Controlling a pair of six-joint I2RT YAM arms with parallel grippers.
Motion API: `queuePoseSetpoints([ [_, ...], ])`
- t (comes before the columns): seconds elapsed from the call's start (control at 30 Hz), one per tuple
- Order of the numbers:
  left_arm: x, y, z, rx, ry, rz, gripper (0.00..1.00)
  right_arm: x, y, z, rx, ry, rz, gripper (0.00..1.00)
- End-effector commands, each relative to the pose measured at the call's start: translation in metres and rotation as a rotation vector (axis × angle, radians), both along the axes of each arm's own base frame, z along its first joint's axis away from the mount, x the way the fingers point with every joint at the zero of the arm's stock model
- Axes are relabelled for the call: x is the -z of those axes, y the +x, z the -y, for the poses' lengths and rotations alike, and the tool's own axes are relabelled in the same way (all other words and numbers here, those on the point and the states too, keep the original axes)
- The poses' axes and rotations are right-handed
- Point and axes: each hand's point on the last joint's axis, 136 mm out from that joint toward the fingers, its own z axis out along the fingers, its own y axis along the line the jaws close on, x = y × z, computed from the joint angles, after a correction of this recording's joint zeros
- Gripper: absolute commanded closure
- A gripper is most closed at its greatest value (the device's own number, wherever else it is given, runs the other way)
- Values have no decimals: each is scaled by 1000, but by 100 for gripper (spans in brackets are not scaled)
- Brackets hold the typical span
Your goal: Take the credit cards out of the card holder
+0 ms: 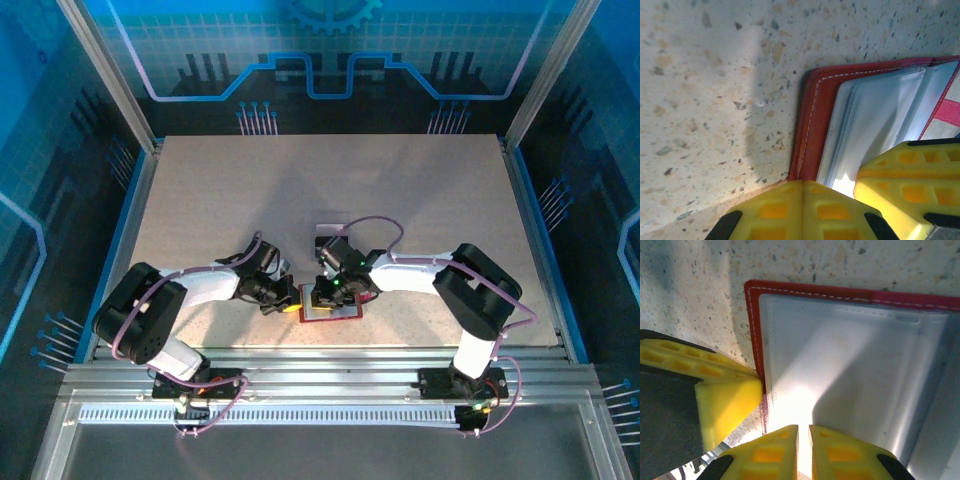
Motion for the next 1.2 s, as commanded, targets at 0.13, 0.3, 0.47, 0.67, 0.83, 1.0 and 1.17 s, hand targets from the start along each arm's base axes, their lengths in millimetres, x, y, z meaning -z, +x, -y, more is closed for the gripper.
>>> queuePoseSetpoints([
  [0.13, 8, -8, -5, 16, 38, -35, 100, 7, -4, 9, 3, -66, -11, 87],
  [0.3, 8, -7, -4, 17, 40, -35, 100, 6, -3, 16, 9, -84, -8, 87],
  [0.47, 6, -5, -3, 22, 38, -31, 100, 4, -3, 19, 16, -91, -1, 87],
  [0.67, -6, 1, 1, 26, 23, -15, 100, 3, -2, 20, 19, -96, 3, 87],
  [0.83, -26, 12, 12, 13, -36, 11, 100, 4, -2, 22, 20, -114, 8, 88],
  [1.0, -34, 16, 21, -2, -100, 9, 100, 3, -1, 25, 22, -126, 13, 88],
  [1.17, -31, 15, 28, -12, -147, -10, 100, 1, -2, 24, 22, -123, 16, 88],
])
